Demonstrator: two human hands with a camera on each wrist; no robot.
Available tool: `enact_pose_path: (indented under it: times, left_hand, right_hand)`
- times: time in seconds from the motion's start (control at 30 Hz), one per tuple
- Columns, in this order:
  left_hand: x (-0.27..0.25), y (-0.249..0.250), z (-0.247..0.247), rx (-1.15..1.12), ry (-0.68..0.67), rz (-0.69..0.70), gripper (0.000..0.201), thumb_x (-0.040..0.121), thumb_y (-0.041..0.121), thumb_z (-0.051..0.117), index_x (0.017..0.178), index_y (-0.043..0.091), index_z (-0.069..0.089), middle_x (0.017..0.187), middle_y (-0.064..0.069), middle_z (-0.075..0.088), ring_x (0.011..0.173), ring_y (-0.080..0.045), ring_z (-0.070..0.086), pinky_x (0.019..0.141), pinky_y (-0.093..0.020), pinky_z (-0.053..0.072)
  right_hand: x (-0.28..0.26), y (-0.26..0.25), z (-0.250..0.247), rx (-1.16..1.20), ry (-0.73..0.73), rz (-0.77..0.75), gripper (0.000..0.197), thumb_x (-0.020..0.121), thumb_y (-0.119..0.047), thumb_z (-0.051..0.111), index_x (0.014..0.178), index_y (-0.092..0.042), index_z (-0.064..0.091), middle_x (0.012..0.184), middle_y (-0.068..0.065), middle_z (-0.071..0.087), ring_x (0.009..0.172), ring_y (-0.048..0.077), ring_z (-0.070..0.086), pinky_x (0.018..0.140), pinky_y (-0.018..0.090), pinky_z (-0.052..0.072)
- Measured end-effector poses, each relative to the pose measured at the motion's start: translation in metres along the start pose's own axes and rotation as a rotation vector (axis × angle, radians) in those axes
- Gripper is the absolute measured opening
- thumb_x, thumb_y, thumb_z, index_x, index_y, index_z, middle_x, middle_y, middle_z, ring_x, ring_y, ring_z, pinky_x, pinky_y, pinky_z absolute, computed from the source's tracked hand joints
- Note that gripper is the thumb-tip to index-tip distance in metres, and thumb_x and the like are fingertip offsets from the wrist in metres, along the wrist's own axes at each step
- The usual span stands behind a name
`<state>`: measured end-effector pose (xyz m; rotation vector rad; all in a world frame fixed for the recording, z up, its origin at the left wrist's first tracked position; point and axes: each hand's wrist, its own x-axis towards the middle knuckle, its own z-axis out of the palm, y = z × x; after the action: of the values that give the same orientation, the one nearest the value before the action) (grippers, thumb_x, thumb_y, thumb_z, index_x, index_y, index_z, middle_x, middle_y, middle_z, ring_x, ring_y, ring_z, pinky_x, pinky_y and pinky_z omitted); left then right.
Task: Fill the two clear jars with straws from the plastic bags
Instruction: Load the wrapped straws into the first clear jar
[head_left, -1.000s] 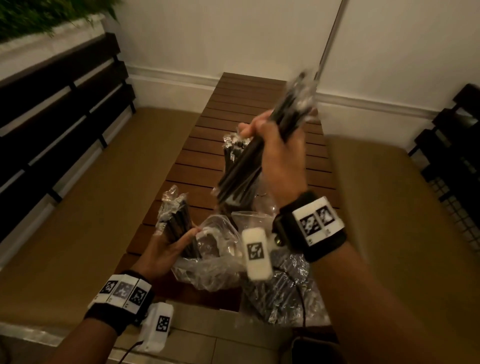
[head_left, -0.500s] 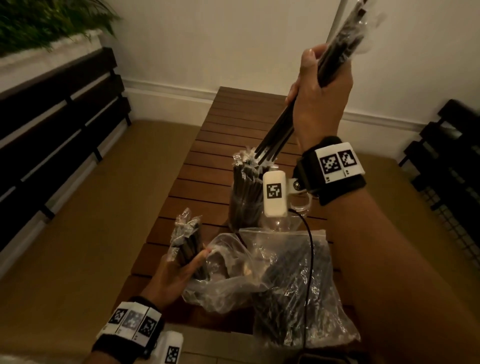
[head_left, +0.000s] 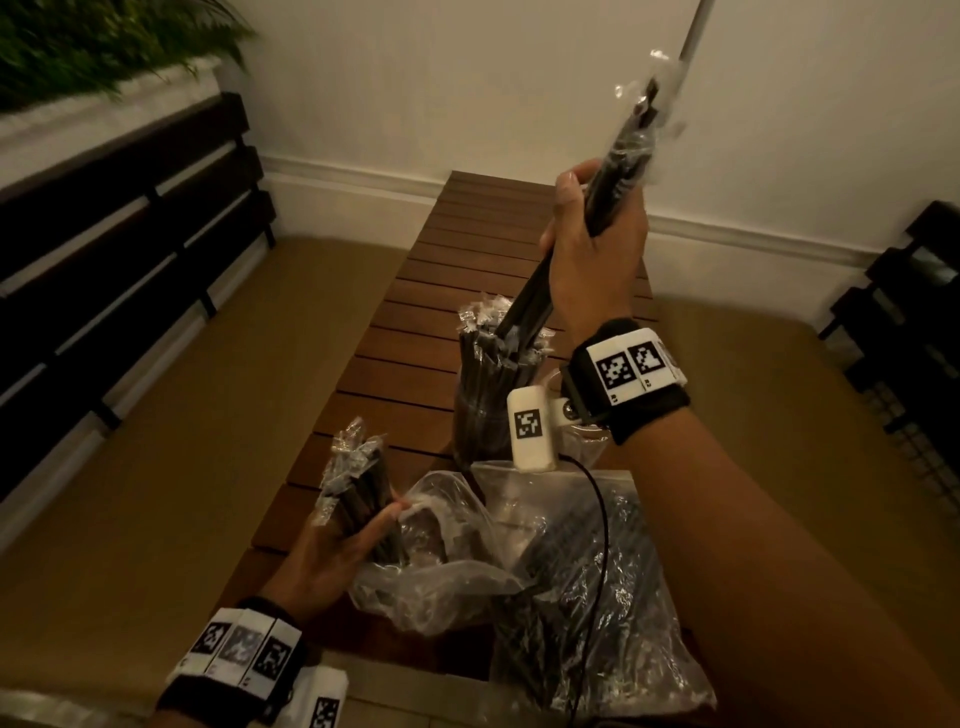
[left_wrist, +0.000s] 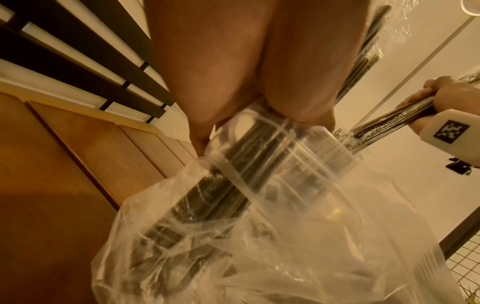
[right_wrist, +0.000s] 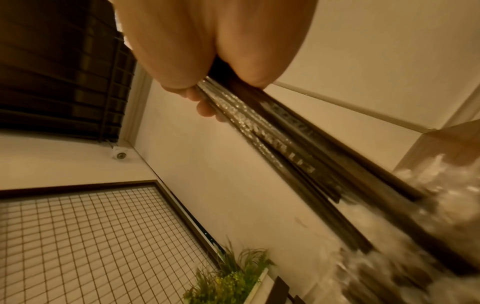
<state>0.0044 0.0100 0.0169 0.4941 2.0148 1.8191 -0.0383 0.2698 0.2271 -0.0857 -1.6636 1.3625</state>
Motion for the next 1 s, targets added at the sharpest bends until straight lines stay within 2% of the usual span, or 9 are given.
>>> enact_pose_path:
  times: [0.17, 0.27, 0.37, 0.5, 0.6, 0.7, 0.8, 0.93, 1.0]
  left_hand:
    - [0.003, -0.003, -0.003, 0.019, -0.020, -0.003, 0.060, 0.063, 0.077, 0.066, 0.099, 0.029, 0.075, 0.103, 0.010, 0.072, 0.102, -0.008, 0.068, 0.086, -0.026, 0.057]
    - [0.004, -0.003, -0.003, 0.017, -0.032, 0.008, 0.040, 0.078, 0.061, 0.065, 0.098, 0.028, 0.074, 0.102, 0.008, 0.072, 0.102, -0.012, 0.068, 0.085, -0.029, 0.057]
    - [0.004, 0.000, -0.001, 0.030, -0.028, 0.026, 0.017, 0.086, 0.034, 0.060, 0.094, 0.029, 0.074, 0.099, 0.009, 0.071, 0.097, -0.009, 0.068, 0.083, -0.023, 0.056]
    - [0.002, 0.000, -0.003, 0.039, -0.026, 0.010, 0.017, 0.085, 0.032, 0.060, 0.094, 0.032, 0.074, 0.100, 0.011, 0.071, 0.096, -0.005, 0.068, 0.079, -0.017, 0.055]
    - [0.002, -0.001, -0.004, 0.043, -0.013, -0.017, 0.016, 0.085, 0.037, 0.061, 0.094, 0.033, 0.074, 0.101, 0.008, 0.072, 0.096, -0.006, 0.069, 0.079, -0.022, 0.057]
    - [0.003, -0.002, -0.004, 0.034, -0.011, 0.004, 0.024, 0.083, 0.049, 0.064, 0.094, 0.029, 0.073, 0.099, 0.006, 0.072, 0.095, -0.009, 0.069, 0.077, -0.022, 0.057]
    - [0.001, 0.000, -0.003, 0.024, -0.004, -0.004, 0.020, 0.085, 0.045, 0.065, 0.094, 0.028, 0.073, 0.099, 0.004, 0.073, 0.093, -0.010, 0.070, 0.074, -0.021, 0.057]
    - [0.000, 0.003, -0.001, -0.012, 0.002, -0.001, 0.021, 0.082, 0.037, 0.062, 0.092, 0.022, 0.073, 0.094, 0.003, 0.074, 0.090, -0.009, 0.071, 0.071, -0.019, 0.056]
    - [0.000, 0.005, 0.000, -0.010, -0.001, 0.012, 0.028, 0.083, 0.037, 0.062, 0.095, 0.015, 0.072, 0.093, 0.006, 0.073, 0.090, -0.008, 0.070, 0.071, -0.017, 0.055]
  right_hand:
    - [-0.008, -0.007, -0.003, -0.013, -0.016, -0.069, 0.004, 0.100, -0.018, 0.055, 0.098, -0.019, 0.051, 0.072, 0.001, 0.055, 0.057, 0.016, 0.056, 0.053, 0.031, 0.050]
    - [-0.020, 0.010, 0.003, -0.062, -0.066, 0.028, 0.004, 0.099, -0.022, 0.056, 0.099, -0.025, 0.053, 0.074, -0.001, 0.058, 0.061, 0.021, 0.057, 0.057, 0.040, 0.053]
    - [-0.036, 0.035, 0.003, -0.149, -0.147, 0.150, 0.006, 0.100, -0.024, 0.055, 0.102, -0.018, 0.056, 0.073, -0.007, 0.060, 0.062, 0.009, 0.060, 0.059, 0.024, 0.052]
    - [-0.054, 0.058, -0.003, -0.249, -0.184, 0.240, 0.025, 0.102, -0.034, 0.054, 0.099, -0.012, 0.065, 0.078, -0.012, 0.067, 0.072, -0.012, 0.061, 0.069, 0.005, 0.045]
    - [-0.062, 0.077, -0.006, -0.410, -0.201, 0.270, 0.038, 0.097, -0.055, 0.050, 0.094, -0.022, 0.070, 0.088, -0.015, 0.069, 0.096, 0.009, 0.064, 0.096, 0.039, 0.050]
    - [-0.069, 0.086, -0.008, -0.490, -0.262, 0.296, 0.037, 0.092, -0.062, 0.053, 0.087, -0.027, 0.061, 0.089, -0.007, 0.068, 0.093, 0.019, 0.066, 0.095, 0.053, 0.051]
    - [-0.068, 0.076, -0.009, -0.485, -0.319, 0.281, 0.037, 0.085, -0.061, 0.063, 0.108, -0.031, 0.061, 0.107, -0.007, 0.066, 0.103, 0.016, 0.065, 0.094, 0.049, 0.054]
    - [-0.043, 0.040, -0.011, -0.400, -0.177, 0.110, 0.075, 0.077, -0.047, 0.079, 0.141, -0.030, 0.042, 0.139, -0.005, 0.052, 0.121, 0.007, 0.049, 0.099, 0.031, 0.046]
    - [-0.028, 0.023, -0.008, -0.492, -0.174, -0.074, 0.070, 0.083, -0.046, 0.074, 0.142, -0.024, 0.044, 0.142, -0.003, 0.049, 0.127, 0.007, 0.045, 0.108, 0.039, 0.042]
